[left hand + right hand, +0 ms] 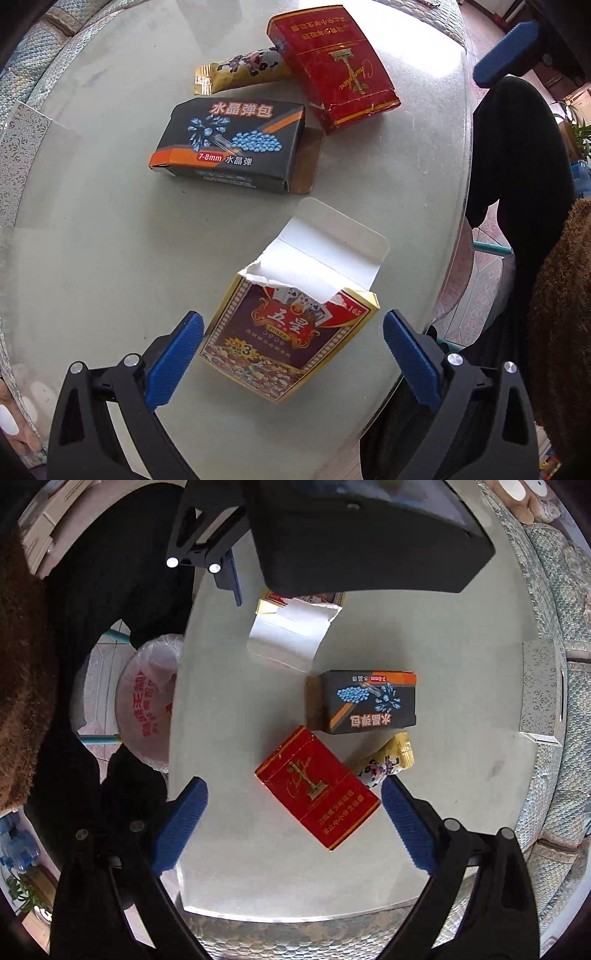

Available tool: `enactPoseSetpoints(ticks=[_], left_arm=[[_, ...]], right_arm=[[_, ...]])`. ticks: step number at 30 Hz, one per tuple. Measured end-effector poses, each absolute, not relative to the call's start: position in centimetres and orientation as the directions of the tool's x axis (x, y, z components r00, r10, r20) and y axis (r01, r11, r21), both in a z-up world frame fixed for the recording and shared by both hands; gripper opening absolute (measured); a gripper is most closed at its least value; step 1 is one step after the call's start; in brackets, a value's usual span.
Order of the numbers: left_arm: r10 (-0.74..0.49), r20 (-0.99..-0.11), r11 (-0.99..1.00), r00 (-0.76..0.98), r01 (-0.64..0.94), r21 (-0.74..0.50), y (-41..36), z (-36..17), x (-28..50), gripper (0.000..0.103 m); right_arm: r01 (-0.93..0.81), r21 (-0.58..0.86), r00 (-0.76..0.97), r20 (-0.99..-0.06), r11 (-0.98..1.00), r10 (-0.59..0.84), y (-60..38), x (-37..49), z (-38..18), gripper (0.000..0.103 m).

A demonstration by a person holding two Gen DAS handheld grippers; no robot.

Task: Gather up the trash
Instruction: 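Grasp the open playing-card box with the left tool while the right tool grasps the red cigarette pack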

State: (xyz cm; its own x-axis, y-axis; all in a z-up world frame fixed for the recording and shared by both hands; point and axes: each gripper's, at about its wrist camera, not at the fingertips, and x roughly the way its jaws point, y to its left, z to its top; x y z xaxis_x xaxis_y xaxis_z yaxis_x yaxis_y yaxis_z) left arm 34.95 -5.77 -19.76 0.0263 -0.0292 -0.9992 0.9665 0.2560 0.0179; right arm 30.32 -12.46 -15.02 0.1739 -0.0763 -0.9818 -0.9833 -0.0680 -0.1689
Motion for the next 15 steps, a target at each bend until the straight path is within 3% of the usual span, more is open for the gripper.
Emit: enactPoseSetpoints(ticks=[2,9,12,15], left_arm=[[-0.017,-0.999,0.245,0.027,0.969,0.022,-6.0,-20.1,34.9,0.095],[0.021,-1.0,0.229,0.008,0.973,0.012,-6.7,-21.8,34.7,0.095],[0.024,-1.0,0.236,0.0,0.972,0.006,-6.7,-22.1,34.9,0.095],[0.036,-0.999,0.24,0.006,0.971,0.014,-6.8,-22.5,34.7,0.095]], right_arm=[[-0.976,-0.191,0.202,-0.973,-0.102,-0.115,-12.6,30.6,-16.4,0.085],[-0.94,-0.26,0.302,-0.936,-0.222,-0.182,-13.2,29.8,-20.2,0.084],[-0.938,-0.266,0.311,-0.93,-0.224,-0.195,-13.3,30.2,-20.9,0.072],[-0.94,-0.266,0.307,-0.933,-0.213,-0.188,-13.2,30.2,-21.2,0.069]])
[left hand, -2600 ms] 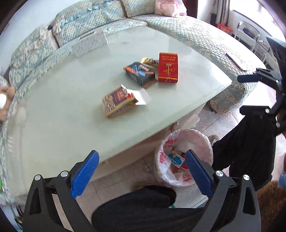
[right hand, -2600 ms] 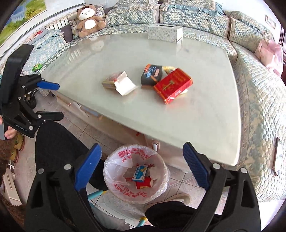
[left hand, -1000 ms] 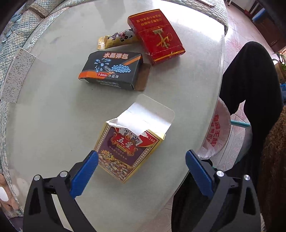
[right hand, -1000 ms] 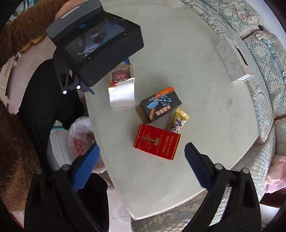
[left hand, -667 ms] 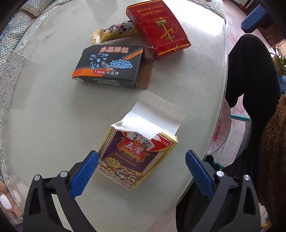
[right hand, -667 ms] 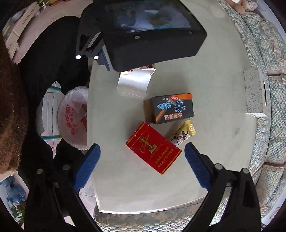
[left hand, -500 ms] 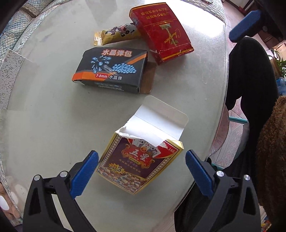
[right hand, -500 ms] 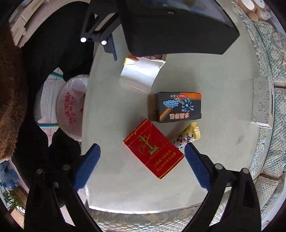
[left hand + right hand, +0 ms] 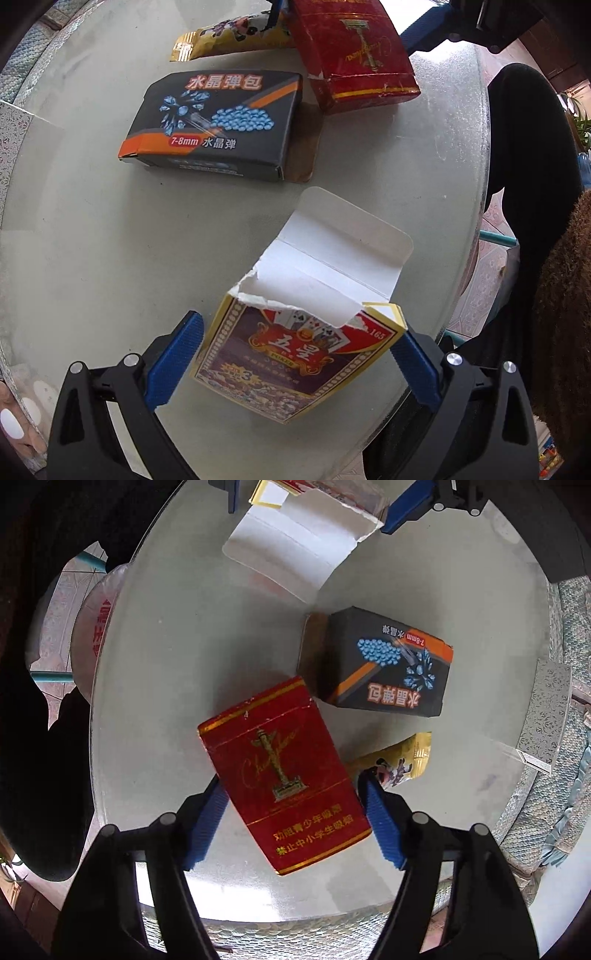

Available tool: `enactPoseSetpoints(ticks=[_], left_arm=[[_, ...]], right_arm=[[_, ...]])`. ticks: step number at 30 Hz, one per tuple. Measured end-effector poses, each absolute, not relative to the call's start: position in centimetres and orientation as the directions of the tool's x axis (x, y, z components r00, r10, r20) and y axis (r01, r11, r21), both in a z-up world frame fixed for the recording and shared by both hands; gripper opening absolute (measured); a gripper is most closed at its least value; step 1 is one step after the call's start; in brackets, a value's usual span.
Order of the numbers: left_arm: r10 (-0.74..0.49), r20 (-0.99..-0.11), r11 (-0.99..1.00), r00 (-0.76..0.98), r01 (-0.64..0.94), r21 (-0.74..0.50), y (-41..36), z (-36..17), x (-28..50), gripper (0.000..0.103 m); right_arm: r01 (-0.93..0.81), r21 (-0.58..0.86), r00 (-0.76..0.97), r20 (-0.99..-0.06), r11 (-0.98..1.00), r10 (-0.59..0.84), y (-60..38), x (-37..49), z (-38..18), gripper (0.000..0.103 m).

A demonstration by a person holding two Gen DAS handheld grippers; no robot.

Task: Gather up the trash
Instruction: 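Grasp the open playing-card box with the left tool while the right tool grasps the red cigarette pack, then carry the card box and red pack down over the wastebasket with both tools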

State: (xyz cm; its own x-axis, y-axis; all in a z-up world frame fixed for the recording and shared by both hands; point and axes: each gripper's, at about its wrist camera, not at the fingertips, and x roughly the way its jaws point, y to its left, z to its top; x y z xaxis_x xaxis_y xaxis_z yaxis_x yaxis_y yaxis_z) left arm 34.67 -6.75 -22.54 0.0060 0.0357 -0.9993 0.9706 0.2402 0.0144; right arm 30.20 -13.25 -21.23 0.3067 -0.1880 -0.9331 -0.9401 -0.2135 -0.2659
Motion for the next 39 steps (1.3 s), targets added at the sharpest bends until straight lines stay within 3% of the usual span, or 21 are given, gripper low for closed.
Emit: enactPoseSetpoints(ticks=[6,19,39], left_arm=[[0.029,-1.0,0.268,0.007,0.963,0.015,-6.8,-22.7,34.4,0.093],[0.022,-0.998,0.349,0.06,0.935,0.064,-6.4,-21.1,33.8,0.067],[-0.038,-0.991,0.583,0.126,0.808,0.08,-4.9,-16.0,33.2,0.065]], right_arm=[[-0.965,-0.239,0.253,-0.956,-0.105,-0.152,-13.2,31.1,-20.9,0.065],[-0.96,-0.231,0.219,-0.972,0.157,-0.09,-14.1,32.7,-19.2,0.063],[-0.791,-0.316,0.392,-0.919,0.524,0.037,-16.0,31.2,-12.8,0.06]])
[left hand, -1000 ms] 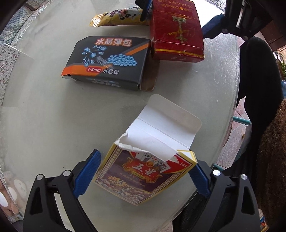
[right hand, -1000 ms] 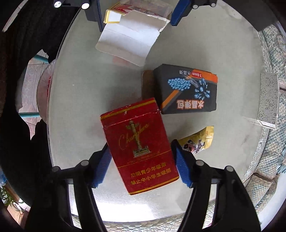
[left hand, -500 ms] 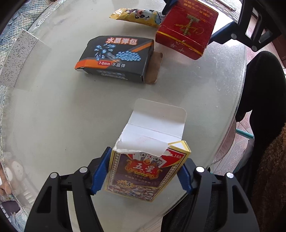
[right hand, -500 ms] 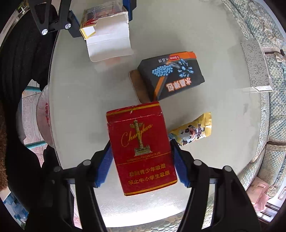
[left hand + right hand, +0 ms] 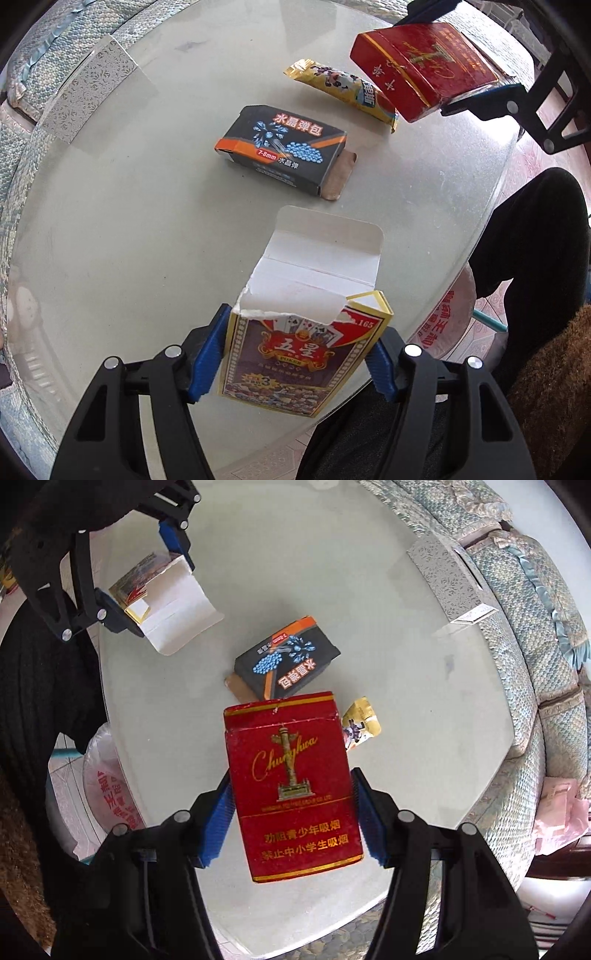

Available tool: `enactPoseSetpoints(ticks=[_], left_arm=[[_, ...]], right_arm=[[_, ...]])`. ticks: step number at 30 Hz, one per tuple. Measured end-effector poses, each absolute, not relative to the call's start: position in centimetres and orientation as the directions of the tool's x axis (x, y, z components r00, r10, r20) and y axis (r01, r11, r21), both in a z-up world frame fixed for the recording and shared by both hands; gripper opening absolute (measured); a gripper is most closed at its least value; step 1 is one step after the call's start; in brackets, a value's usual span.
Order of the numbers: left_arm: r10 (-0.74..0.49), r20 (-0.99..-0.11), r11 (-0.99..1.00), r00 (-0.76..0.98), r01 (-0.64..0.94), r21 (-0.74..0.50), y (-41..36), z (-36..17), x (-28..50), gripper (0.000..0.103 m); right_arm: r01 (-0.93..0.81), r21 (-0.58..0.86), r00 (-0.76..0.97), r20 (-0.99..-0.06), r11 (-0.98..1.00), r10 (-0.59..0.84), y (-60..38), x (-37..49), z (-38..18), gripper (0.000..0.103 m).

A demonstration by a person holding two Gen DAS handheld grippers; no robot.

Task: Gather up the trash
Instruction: 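Carry the card box and red pack down over the wastebasket with both tools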

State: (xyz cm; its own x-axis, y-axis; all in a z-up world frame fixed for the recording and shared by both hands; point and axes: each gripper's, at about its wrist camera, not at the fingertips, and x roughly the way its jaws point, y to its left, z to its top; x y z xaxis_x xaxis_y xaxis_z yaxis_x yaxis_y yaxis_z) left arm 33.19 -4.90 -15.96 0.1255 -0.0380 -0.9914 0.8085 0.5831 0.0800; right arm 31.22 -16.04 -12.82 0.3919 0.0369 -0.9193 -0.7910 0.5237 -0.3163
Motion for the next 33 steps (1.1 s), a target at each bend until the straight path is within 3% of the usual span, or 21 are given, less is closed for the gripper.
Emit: enactPoseSetpoints(ticks=[9,20,33], left_arm=[[-0.119,-0.973,0.704,0.199,0.708,0.059,-4.7,-12.5,32.1,0.065],[-0.201,-0.927,0.761,0.317,0.646,0.056,-5.4,-9.3,26.4,0.065],[-0.144,-0.924,0.877,0.355,0.478,0.047,-3.7,-11.2,22.3,0.065]], right_arm=[[-0.665,-0.321,0.5,-0.862,0.674,0.083,-15.7,27.8,-10.0,0.06],[-0.59,-0.241,0.498,-0.86,0.771,0.112,-15.8,22.0,-9.3,0.059],[-0.492,-0.22,0.525,-0.847,0.842,0.086,-17.3,17.6,-9.3,0.059]])
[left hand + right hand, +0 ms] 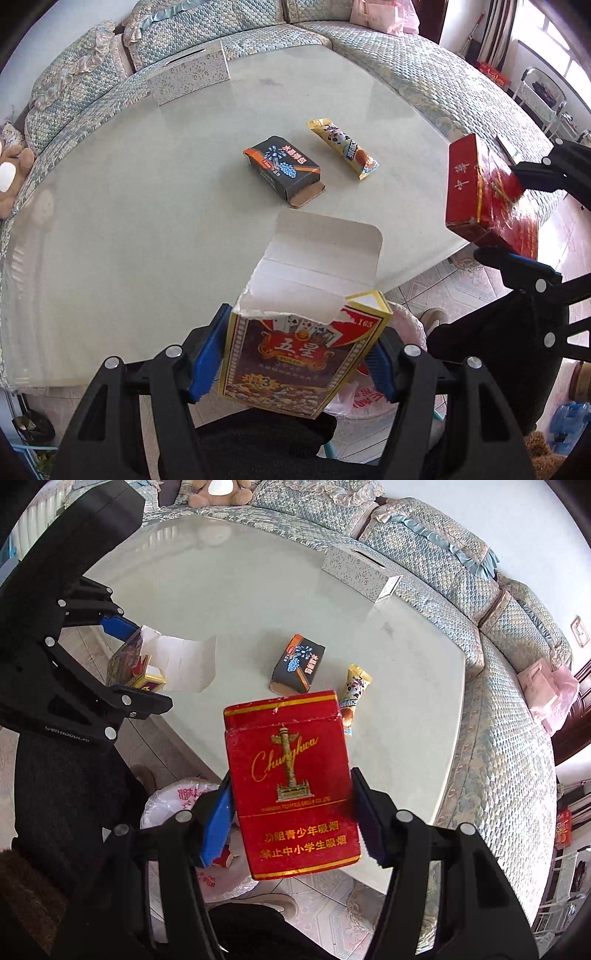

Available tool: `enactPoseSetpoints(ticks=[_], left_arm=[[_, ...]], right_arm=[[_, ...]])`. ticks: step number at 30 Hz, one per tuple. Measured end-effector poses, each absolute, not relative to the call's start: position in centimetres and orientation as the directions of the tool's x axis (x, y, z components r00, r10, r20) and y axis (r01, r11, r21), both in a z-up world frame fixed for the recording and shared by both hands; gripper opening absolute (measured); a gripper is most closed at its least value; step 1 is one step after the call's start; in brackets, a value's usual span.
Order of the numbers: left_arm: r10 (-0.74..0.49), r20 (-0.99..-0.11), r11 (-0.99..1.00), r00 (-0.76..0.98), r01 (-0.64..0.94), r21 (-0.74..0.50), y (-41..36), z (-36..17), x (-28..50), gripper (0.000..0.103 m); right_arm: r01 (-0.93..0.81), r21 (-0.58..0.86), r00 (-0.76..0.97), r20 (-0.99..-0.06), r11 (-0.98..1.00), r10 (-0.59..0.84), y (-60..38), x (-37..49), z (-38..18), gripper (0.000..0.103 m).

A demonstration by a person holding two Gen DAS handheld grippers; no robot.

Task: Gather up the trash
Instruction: 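Carry the card box and red pack down over the wastebasket with both tools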

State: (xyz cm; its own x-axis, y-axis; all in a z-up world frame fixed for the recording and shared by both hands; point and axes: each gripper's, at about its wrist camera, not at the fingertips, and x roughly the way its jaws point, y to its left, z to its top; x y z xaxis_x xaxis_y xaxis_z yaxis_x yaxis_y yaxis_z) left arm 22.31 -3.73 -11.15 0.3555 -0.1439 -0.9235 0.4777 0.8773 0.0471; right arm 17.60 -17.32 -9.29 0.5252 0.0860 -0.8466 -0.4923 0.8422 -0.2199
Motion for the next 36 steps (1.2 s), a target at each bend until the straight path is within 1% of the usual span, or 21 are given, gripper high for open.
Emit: enactPoseSetpoints(ticks=[2,4,6,10,14,21,25,36], left_arm=[[-0.144,-0.919,0.886,0.367,0.462,0.046,-3.5,-11.7,21.4,0.065],[-0.119,-0.906,0.892,0.406,0.445,0.082,-3.5,-12.2,20.4,0.065],[-0.12,-0.9,0.893,0.42,0.441,0.087,-3.6,-12.7,19.4,0.065],[-0.154,-0.896,0.912,0.417,0.408,0.033,-3.5,-13.5,17.9,0.065],[-0.178,-0.897,0.927,0.405,0.374,-0.015,-3.6,-14.7,16.7,0.065],[-0.225,-0.899,0.946,0.375,0.303,-0.111,-3.6,-17.3,15.5,0.065],[-0.2,-0.907,0.952,0.37,0.292,-0.091,-4.0,-19.4,15.0,0.065],[-0.178,-0.949,0.96,0.26,0.26,-0.109,-4.4,-26.1,15.4,0.065]], right_arm=[[-0.492,-0.218,0.528,-0.845,0.843,0.09,-17.1,16.6,-9.7,0.059],[-0.485,-0.212,0.531,-0.842,0.849,0.093,-16.9,15.7,-10.1,0.059],[-0.481,-0.182,0.519,-0.848,0.858,0.111,-16.9,15.0,-10.6,0.059],[-0.465,-0.191,0.541,-0.834,0.865,0.106,-16.7,13.3,-11.2,0.059],[-0.442,-0.172,0.546,-0.831,0.881,0.112,-16.7,12.5,-12.0,0.059],[-0.399,-0.148,0.551,-0.827,0.905,0.108,-17.0,11.0,-14.6,0.059],[-0.363,-0.111,0.544,-0.832,0.925,0.114,-17.4,10.6,-16.4,0.059],[-0.28,-0.052,0.515,-0.851,0.958,0.104,-18.5,10.9,-21.6,0.059]])
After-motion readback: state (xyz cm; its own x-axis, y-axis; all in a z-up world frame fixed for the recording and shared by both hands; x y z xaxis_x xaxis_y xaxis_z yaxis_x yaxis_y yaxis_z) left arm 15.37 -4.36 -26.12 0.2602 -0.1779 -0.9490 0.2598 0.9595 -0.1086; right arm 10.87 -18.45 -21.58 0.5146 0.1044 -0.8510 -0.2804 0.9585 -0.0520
